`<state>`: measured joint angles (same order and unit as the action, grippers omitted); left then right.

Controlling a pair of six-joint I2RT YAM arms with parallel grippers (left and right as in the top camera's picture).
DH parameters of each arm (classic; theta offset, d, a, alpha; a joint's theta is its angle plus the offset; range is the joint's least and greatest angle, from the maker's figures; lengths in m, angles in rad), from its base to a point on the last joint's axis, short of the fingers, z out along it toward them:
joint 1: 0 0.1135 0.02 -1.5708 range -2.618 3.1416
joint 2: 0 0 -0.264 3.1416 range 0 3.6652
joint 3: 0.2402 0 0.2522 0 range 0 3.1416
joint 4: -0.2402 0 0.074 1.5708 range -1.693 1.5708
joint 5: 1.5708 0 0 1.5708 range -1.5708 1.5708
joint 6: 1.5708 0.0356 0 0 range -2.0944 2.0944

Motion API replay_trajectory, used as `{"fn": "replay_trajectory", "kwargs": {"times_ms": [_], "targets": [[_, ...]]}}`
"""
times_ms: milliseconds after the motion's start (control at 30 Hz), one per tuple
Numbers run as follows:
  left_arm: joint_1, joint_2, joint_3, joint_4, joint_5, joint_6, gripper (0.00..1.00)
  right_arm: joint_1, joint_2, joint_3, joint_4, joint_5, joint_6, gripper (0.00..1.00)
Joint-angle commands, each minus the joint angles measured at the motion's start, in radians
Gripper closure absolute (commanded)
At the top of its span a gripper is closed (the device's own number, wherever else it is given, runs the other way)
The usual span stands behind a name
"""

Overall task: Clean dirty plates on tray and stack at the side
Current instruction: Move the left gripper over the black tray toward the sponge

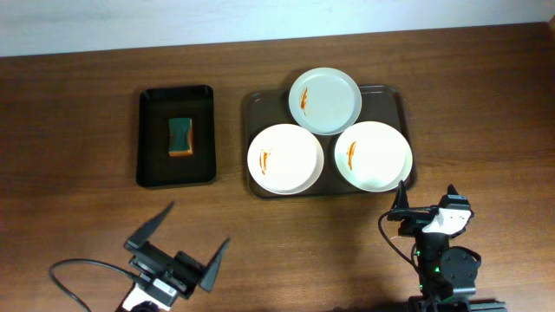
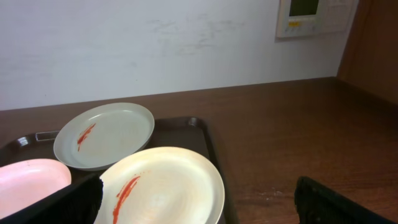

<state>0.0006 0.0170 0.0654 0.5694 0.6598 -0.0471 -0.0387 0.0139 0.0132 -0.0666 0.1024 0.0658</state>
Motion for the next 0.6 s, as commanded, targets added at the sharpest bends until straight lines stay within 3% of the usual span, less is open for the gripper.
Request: {"fn": "replay_trajectory", "kwargs": {"times_ms": [0,100,167,233,300,333,367,467,533,567], "targets": [[0.003,0.138,0.252,-0.221,-0.154,0.251,0.0,-0.008,-0.007,-0.008,-0.005,-0.002,-0.006,0.02],[0.003,0.458,0.603,-0.418,-0.246,0.341,0.0,-0.008,-0.007,-0.008,-0.005,-0.002,-0.006,0.02],[0.003,0.691,0.852,-0.449,-0.25,0.341,0.0,-0.008,-0.007,-0.008,-0.005,-0.002,-0.006,0.02],[0.002,0.964,1.176,-0.396,-0.248,0.341,0.0,-0.008,-0.007,-0.008,-0.005,-0.002,-0.006,0.02],[0.003,1.117,1.35,-0.289,-0.25,0.362,0.0,-0.008,-0.007,-0.008,-0.005,-0.002,-0.006,0.02],[0.002,1.242,1.467,-0.182,-0.308,0.414,0.0,-0.008,-0.007,-0.008,-0.005,-0.001,-0.006,0.02],[0.003,1.365,1.604,-0.215,-0.432,0.379,0.0,-0.008,-0.007,-0.008,-0.005,-0.002,-0.006,0.02],[-0.003,1.549,2.008,-0.961,-0.47,0.355,0.0,-0.008,-0.007,-0.008,-0.005,-0.002,-0.006,0.02],[-0.003,1.627,2.093,-1.259,-0.482,0.356,0.0,-0.008,-0.007,-0.008,-0.005,-0.002,-0.006,0.02],[0.002,1.649,2.093,-1.335,-0.485,0.359,0.0,-0.008,-0.007,-0.008,-0.005,-0.002,-0.006,0.02]]}}
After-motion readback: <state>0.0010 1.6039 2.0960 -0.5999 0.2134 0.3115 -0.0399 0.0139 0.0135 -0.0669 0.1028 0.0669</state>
